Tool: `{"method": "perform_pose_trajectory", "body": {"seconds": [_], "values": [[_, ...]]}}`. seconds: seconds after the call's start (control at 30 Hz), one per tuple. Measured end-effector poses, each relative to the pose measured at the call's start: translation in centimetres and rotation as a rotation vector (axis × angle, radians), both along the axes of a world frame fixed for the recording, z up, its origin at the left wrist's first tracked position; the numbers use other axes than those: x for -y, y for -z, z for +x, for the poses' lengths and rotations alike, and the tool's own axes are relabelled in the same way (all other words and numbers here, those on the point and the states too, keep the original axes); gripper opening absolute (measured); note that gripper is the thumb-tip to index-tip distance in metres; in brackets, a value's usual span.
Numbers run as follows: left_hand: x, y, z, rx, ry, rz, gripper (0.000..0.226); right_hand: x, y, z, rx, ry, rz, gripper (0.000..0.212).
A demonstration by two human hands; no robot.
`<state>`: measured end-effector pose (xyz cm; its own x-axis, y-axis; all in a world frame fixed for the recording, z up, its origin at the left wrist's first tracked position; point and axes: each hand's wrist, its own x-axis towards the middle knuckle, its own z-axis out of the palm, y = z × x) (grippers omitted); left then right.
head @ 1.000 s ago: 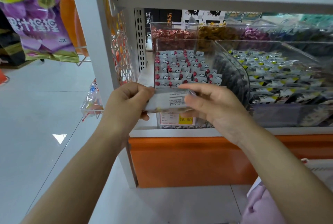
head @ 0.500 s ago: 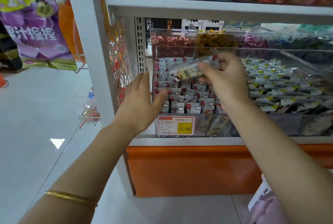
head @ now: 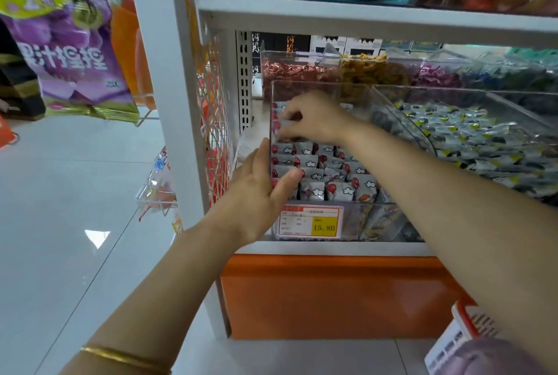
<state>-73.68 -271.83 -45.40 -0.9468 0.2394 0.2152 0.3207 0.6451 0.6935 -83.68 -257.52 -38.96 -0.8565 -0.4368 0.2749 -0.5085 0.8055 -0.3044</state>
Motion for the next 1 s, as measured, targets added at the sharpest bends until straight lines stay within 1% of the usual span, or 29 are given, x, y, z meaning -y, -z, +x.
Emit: {"method": "perform_pose_trajectory", "body": {"seconds": [0.07, 0.1, 0.13, 0.2, 0.27, 0.3, 0.4, 0.47, 0.57, 0.63, 0.73, 0.8, 0.87, 0.93, 1.0], "values": [[0.1, 0.0, 0.0, 0.014, 0.004, -0.009, 0.086, 0.2, 0.7, -0.4, -0.044, 0.003, 0.23, 0.026], [0.1, -0.1, 0.0, 0.022, 0.008, -0.012, 0.086, 0.2, 0.8, -0.7, -0.049, 0.013, 0.307, 0.029], [0.1, -0.1, -0.1, 0.029, 0.011, -0.015, 0.087, 0.2, 0.8, -1.0, -0.026, 0.034, 0.326, 0.032], [0.2, -0.1, -0.1, 0.043, 0.018, -0.017, 0.087, 0.1, 0.4, -1.8, 0.043, 0.094, 0.215, 0.034], [0.2, -0.1, -0.2, 0.057, 0.029, -0.012, 0.085, 0.1, -0.1, -2.8, 0.041, 0.139, 0.088, 0.032], [0.2, 0.0, -0.3, 0.064, 0.037, -0.01, 0.085, 0.1, -0.1, -3.2, 0.017, 0.148, 0.075, 0.029], [0.2, 0.0, -0.6, 0.076, 0.066, 0.006, 0.083, 0.8, 0.4, -3.6, -0.111, 0.146, 0.196, 0.017], [0.3, 0.0, -0.6, 0.075, 0.073, 0.015, 0.083, 1.4, 1.0, -3.7, -0.154, 0.161, 0.256, 0.014], [0.4, -0.1, -0.4, 0.073, 0.075, 0.01, 0.082, 1.8, 0.8, -3.8, -0.125, 0.189, 0.212, 0.004], [0.5, -0.2, -0.2, 0.072, 0.063, 0.003, 0.081, 1.4, 0.2, -3.4, -0.111, 0.151, 0.085, 0.003], [0.5, -0.5, 0.0, 0.062, 0.04, -0.002, 0.079, 1.0, -0.5, -1.4, -0.137, 0.101, -0.304, 0.008], [0.4, -0.8, 0.3, 0.052, 0.012, 0.013, 0.079, 0.5, -0.4, 0.7, -0.237, 0.151, -0.497, 0.006], [0.4, -1.1, 0.6, 0.025, -0.058, 0.03, 0.074, -0.1, 0.0, 3.1, -0.347, 0.206, -0.656, 0.006], [0.4, -1.4, 0.8, -0.069, -0.163, 0.039, 0.067, -1.0, 0.4, 5.6, -0.385, 0.231, -0.787, 0.007], [0.4, -1.7, 1.3, -0.202, -0.264, 0.06, 0.056, -2.1, 0.8, 8.0, -0.318, 0.28, -0.914, 0.006]]}}
